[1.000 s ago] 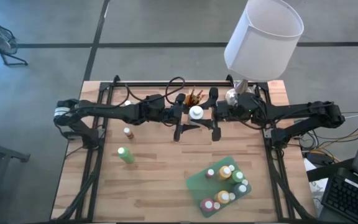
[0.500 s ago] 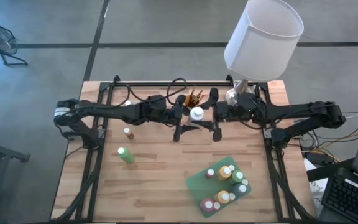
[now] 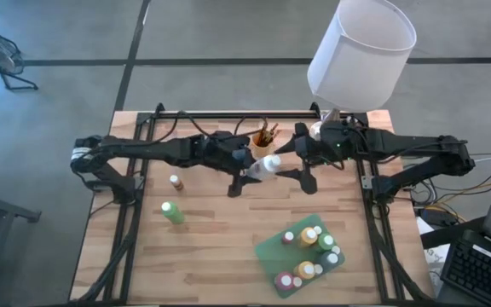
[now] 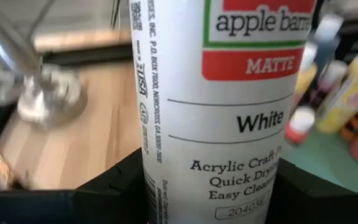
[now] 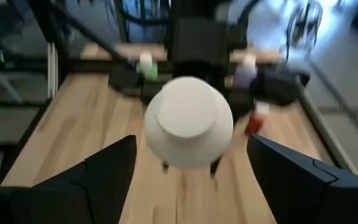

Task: Pick & Place Paint Supplies
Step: Put the big white paint bottle into the green bin

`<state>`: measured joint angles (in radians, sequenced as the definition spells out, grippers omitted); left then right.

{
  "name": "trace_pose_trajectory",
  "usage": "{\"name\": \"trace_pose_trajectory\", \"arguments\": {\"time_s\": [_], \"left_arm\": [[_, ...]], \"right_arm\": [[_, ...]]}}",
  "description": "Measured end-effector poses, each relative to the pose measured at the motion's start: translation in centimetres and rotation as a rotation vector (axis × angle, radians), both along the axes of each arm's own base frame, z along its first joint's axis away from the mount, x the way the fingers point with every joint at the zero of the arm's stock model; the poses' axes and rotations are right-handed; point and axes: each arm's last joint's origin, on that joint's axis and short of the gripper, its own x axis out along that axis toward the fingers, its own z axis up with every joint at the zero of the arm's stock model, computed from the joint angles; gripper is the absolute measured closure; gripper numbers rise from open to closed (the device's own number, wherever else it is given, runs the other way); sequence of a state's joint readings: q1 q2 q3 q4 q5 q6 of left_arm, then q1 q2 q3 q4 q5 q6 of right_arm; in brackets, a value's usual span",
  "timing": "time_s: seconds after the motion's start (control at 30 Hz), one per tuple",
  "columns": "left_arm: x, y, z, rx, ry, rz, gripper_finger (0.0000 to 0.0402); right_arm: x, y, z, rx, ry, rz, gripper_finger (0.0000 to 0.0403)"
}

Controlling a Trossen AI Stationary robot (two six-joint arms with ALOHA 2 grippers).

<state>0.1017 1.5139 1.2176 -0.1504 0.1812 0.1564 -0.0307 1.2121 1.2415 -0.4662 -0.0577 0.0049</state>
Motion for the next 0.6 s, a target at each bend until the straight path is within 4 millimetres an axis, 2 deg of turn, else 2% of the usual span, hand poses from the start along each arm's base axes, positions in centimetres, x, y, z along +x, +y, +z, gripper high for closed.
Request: {"name": "trace_pose_trajectory", "arguments": {"time_s": [0.17,0.27,0.47,0.6], "left_arm": [[-0.5,0.0,0.1,-0.004,0.127,0.022,0.0186],[-0.7,0.0,0.3,-0.025,0.164,0.034,0.0186],[-0.9,0.0,0.9,-0.055,0.185,0.05,0.0186],[-1.0,0.0,0.8,-0.058,0.212,0.051,0.0186]], "right_arm": [[-0.5,0.0,1.5,0.021,0.073,-0.01,0.0089],[-0.1,0.0,1.8,0.023,0.093,-0.01,0.0089],[1.3,0.0,1.0,-0.001,0.169,0.007,0.0107],[1.9,-0.1,1.3,-0.005,0.167,0.009,0.0123]]}}
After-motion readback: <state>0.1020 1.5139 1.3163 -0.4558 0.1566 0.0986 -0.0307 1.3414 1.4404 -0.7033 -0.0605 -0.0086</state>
